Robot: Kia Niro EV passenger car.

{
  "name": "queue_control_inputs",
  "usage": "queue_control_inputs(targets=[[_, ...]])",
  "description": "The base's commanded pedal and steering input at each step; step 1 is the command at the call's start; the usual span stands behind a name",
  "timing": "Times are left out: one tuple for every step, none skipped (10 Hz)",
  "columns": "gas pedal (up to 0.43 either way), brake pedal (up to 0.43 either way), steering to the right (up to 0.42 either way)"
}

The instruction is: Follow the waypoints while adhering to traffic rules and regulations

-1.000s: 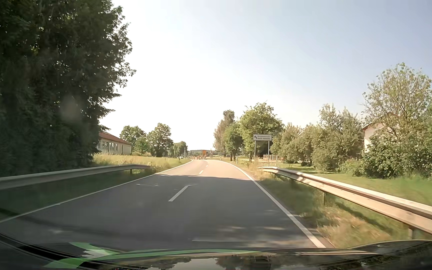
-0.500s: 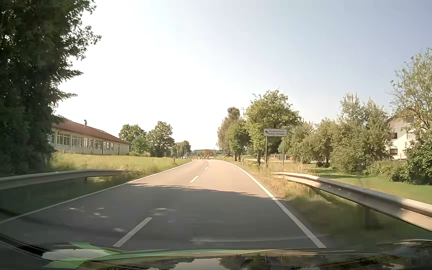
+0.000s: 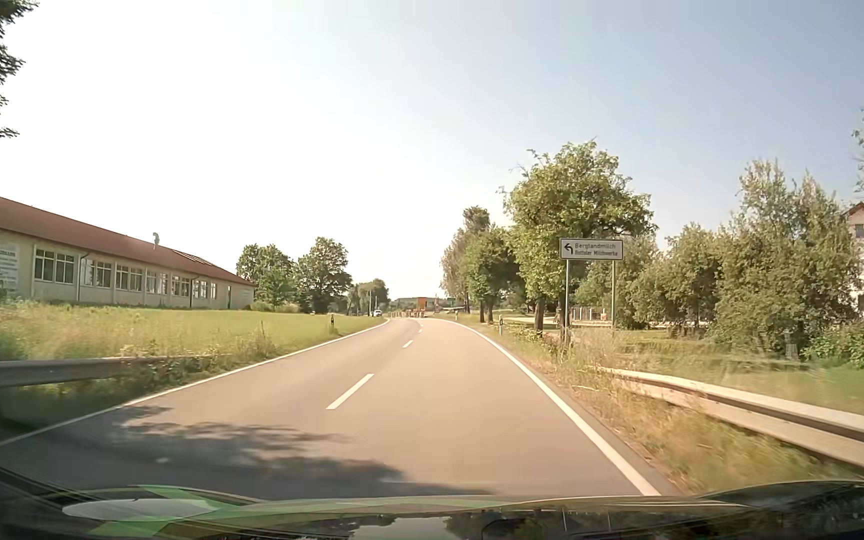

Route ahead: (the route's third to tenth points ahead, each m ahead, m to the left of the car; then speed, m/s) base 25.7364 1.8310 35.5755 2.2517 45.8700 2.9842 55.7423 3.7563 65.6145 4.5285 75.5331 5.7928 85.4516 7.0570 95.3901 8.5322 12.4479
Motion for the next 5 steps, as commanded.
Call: queue_control_inputs(targets=[[0.059,0.000,-0.011],[0.059,0.000,-0.010],[0.028,0.000,-0.008],[0.000,0.000,-0.008],[0.000,0.000,-0.008]])
